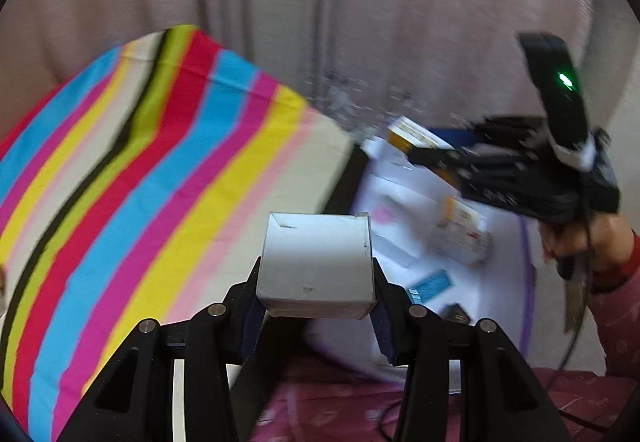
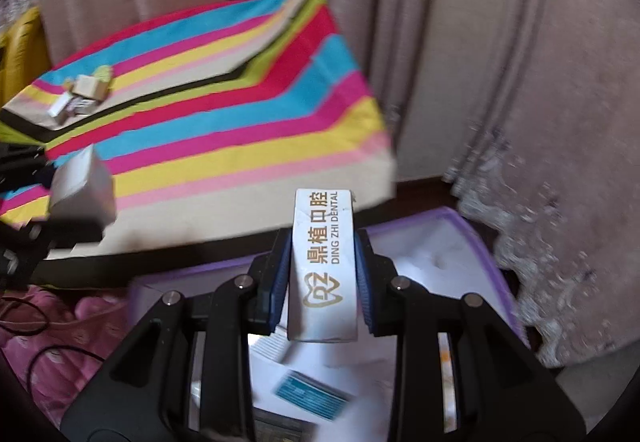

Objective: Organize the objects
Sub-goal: 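Carry both boxes to the purple-rimmed storage box and release them inside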

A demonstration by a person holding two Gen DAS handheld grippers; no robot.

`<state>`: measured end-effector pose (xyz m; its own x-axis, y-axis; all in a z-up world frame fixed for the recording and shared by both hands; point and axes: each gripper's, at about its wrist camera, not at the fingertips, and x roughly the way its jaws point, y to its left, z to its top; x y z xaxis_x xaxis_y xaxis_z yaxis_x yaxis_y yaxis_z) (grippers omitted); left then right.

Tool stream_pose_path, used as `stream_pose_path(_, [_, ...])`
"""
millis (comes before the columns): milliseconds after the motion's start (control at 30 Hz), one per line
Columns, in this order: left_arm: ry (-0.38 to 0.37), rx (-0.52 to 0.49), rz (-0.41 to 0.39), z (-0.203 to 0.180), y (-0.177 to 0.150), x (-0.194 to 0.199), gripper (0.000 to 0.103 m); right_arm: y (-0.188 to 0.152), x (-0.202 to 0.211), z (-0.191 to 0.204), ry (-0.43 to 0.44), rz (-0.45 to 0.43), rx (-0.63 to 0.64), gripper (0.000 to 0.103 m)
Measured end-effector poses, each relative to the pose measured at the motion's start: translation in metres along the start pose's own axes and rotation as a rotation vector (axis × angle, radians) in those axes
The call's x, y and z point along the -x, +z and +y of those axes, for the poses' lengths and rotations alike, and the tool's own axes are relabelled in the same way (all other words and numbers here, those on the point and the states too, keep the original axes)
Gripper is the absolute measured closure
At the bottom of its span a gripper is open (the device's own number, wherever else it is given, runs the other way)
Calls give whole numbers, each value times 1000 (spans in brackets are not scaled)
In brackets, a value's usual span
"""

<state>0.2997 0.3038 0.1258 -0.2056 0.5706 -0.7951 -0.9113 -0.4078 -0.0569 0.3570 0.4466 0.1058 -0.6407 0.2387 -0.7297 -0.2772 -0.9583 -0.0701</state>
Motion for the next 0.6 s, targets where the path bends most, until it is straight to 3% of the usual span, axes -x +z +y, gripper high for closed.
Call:
stream_pose_path(267, [-94, -149, 54, -49, 3, -24, 56, -14, -5, -41, -103, 65, -61, 68])
stream_pose_path(467, [-188, -173, 63, -62, 3, -38, 52, -20, -4, -47, -138, 75, -65, 68])
stream_pose_path(500, [-195, -160, 61, -60, 2, -38, 42, -19, -5, -47, -167, 77, -64, 59])
stream_pose_path(533, [-188, -148, 58, -57, 1, -39, 36, -19, -5, -48, -187, 75, -66, 42])
stream_pose_path(600, [-139, -104, 38, -44, 0, -34, 24, -15, -2, -47, -225, 45, -75, 23])
